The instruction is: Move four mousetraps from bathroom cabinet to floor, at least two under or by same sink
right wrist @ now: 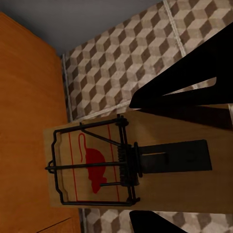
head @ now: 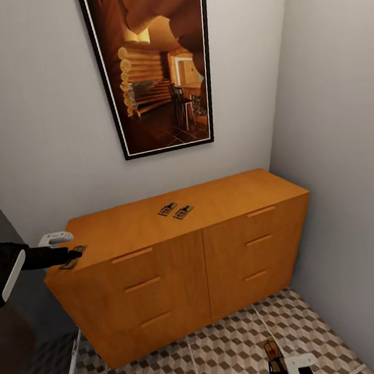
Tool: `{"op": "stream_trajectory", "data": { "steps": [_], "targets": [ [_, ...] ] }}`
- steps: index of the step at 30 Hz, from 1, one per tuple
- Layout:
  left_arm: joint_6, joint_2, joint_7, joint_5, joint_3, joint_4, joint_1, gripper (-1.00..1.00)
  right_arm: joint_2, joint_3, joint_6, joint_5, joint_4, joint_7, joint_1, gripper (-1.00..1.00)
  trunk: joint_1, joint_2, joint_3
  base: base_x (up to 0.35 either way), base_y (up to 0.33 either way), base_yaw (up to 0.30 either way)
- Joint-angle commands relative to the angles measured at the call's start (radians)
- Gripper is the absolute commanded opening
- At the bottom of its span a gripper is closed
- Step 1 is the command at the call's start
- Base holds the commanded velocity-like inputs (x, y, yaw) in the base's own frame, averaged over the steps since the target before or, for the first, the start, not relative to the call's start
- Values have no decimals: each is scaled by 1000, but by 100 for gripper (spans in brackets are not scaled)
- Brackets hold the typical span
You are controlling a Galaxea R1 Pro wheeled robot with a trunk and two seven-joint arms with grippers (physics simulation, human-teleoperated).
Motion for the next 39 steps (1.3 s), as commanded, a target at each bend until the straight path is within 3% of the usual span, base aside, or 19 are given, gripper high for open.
{"op": "stream_trajectory", "data": {
  "steps": [1,9,16,34,35,39],
  "targets": [
    [6,0,6,9,-8,0,-1,100,0,9,-4,-11,1,0,-1,-100,0,-1,-1,0,0,0],
    [-3,-5,6,9,-35,46,-1,100,0,9,-4,-11,1,-1,-1,-100,0,-1,-1,0,0,0],
    [-98,-9,6,9,-42,110,-1,100,0,9,-4,-11,1,-1,-1,-100,0,-1,-1,0,0,0],
    [-106,-9,6,10,-42,120,-1,100,1,9,-4,-11,1,0,-1,-100,0,-1,-1,0,0,0],
    [-106,-9,6,11,-42,120,-1,-100,1,9,-4,-11,1,-1,-1,-100,0,-1,-1,0,0,0],
    [-105,-9,6,11,-42,121,-1,-100,1,9,-4,-11,1,0,-1,-100,0,-1,-1,0,0,0]
  ]
}}
